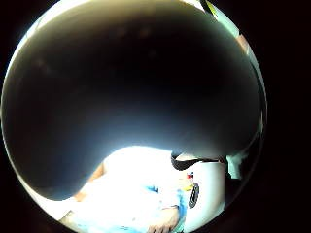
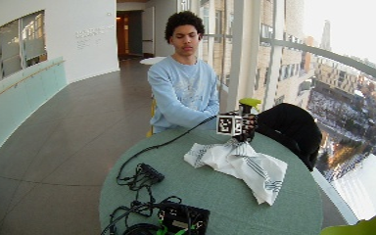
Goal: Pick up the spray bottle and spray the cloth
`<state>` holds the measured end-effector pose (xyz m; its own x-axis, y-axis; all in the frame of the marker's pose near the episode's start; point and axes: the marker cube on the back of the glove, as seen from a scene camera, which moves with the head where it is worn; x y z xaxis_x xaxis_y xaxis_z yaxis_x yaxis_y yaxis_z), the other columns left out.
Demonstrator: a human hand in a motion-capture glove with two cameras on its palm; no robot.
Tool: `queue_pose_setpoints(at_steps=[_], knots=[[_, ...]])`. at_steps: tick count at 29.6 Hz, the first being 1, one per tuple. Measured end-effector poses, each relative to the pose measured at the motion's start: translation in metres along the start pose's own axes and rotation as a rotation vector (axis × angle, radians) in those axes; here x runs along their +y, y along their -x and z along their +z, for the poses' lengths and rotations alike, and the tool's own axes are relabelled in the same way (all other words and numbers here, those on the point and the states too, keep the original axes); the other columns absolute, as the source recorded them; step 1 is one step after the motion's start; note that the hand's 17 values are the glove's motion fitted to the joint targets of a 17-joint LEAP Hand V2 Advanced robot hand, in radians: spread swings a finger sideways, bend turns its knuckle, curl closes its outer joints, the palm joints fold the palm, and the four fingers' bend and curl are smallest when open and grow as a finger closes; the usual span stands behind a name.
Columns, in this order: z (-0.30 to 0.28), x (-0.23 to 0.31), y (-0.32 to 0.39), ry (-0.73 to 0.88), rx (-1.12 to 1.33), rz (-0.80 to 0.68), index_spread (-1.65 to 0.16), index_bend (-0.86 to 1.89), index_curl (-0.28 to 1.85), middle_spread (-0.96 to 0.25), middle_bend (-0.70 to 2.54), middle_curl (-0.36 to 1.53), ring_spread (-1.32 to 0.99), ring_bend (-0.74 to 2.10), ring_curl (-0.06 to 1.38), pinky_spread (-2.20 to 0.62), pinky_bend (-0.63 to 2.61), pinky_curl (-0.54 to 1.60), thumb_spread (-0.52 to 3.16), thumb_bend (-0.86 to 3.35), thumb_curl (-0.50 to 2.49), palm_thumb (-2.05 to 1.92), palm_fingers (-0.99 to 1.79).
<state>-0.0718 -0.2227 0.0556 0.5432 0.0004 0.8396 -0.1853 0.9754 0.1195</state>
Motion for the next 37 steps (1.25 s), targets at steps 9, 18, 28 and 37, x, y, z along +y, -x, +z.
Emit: queue_pose_setpoints(at_steps=[9,18,28,37], knots=[[-0.094,0.060,0.030,-0.070,0.237,-0.040,-0.29,0.08,0.32,-0.09,0.28,0.46,-0.08,0.40,0.38,0.10,0.23,0.37,0.98,-0.03,0.56,0.84,0.94],[-0.183,0.168,0.035,-0.114,0.623,0.010,-0.29,0.11,0.29,-0.09,0.28,0.46,-0.06,0.37,0.37,0.11,0.22,0.37,1.04,-0.03,0.52,0.81,0.94],[-0.214,0.261,0.000,-0.127,0.902,0.067,-0.31,0.14,0.30,-0.09,0.27,0.45,-0.05,0.32,0.36,0.13,0.18,0.35,1.08,-0.02,0.48,0.79,0.90],[-0.232,0.282,-0.007,-0.153,0.907,0.093,-0.31,0.14,0.31,-0.09,0.27,0.44,-0.05,0.30,0.36,0.14,0.17,0.33,1.10,-0.02,0.46,0.79,0.91]])
